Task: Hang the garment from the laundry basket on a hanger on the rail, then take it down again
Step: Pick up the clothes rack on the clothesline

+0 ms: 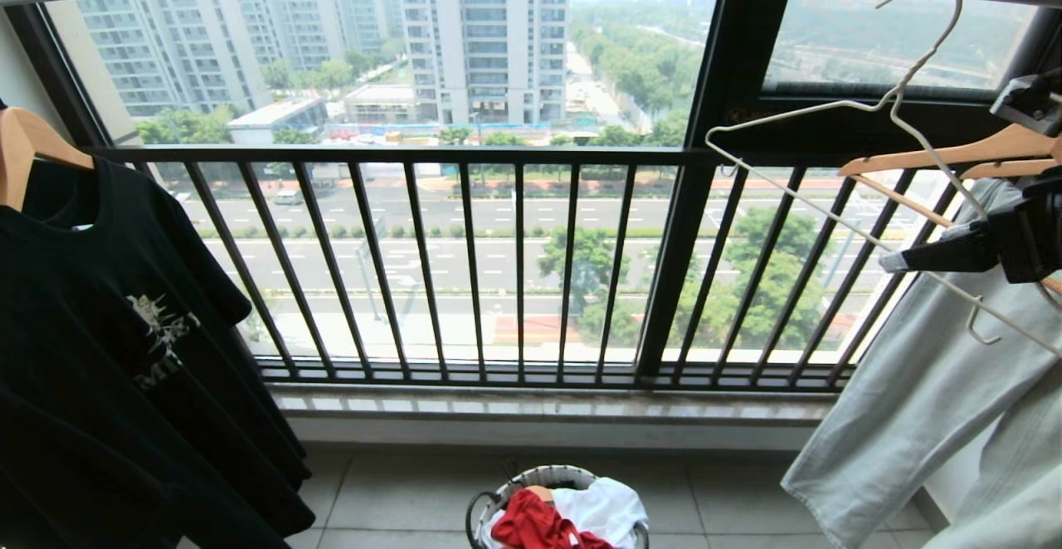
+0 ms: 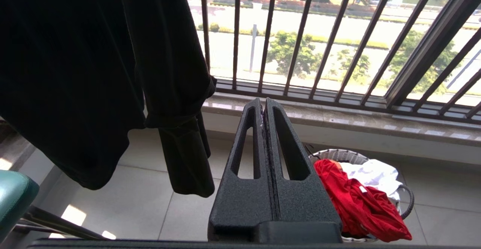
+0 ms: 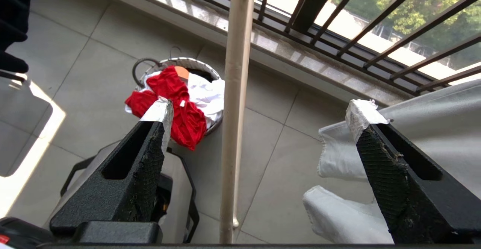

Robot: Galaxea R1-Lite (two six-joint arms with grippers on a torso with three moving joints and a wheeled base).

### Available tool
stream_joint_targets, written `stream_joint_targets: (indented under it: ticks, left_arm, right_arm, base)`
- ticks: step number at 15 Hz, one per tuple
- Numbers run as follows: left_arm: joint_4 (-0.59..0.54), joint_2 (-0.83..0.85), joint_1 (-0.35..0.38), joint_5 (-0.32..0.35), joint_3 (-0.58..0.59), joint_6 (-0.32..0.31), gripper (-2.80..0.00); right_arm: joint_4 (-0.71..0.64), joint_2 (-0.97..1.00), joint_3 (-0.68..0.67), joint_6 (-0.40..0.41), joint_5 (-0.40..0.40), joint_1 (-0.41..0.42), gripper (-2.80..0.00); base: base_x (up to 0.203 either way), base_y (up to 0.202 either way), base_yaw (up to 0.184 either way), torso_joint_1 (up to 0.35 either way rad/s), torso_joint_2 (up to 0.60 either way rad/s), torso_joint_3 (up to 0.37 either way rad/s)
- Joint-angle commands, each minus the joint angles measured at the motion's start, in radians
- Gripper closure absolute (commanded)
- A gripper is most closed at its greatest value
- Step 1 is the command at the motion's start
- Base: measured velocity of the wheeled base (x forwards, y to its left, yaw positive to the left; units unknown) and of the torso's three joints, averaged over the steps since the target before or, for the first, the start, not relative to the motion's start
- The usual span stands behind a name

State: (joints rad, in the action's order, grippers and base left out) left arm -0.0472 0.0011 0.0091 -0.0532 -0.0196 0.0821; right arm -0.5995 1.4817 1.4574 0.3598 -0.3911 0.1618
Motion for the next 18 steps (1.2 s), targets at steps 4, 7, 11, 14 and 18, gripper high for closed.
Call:
stream_joint_targets:
  ticks: [4, 7, 11, 14, 18]
  left_arm:
    - [0.000, 0.000, 0.000, 0.000, 0.000, 0.001, 0.00]
    - [0.000, 0.000, 0.000, 0.000, 0.000, 0.001, 0.00]
    - [0.000, 0.000, 0.002, 0.000, 0.000, 0.001, 0.00]
    - [0.000, 0.000, 0.000, 0.000, 0.000, 0.001, 0.00]
    - [0.000, 0.000, 0.000, 0.000, 0.000, 0.001, 0.00]
  right_arm:
    - [0.027, -0.003, -0.043, 0.004, -0.003, 0.005, -2.80]
    - [0.029, -0.002, -0.045, 0.007, -0.002, 0.006, -2.80]
    - [0.029, -0.003, -0.049, 0.010, -0.002, 0.005, 0.00]
    - [0.029, -0.003, -0.051, 0.010, -0.002, 0.007, 0.00]
    - [0.027, -0.004, -0.058, 0.010, -0.002, 0.007, 0.00]
  base:
    - [0.000, 0.000, 0.000, 0.000, 0.00, 0.000]
    - [0.000, 0.000, 0.000, 0.000, 0.00, 0.000]
    - [0.000, 0.000, 0.000, 0.000, 0.00, 0.000]
    - [0.000, 0.000, 0.000, 0.000, 0.00, 0.000]
    - [0.000, 0.000, 0.000, 0.000, 0.00, 0.000]
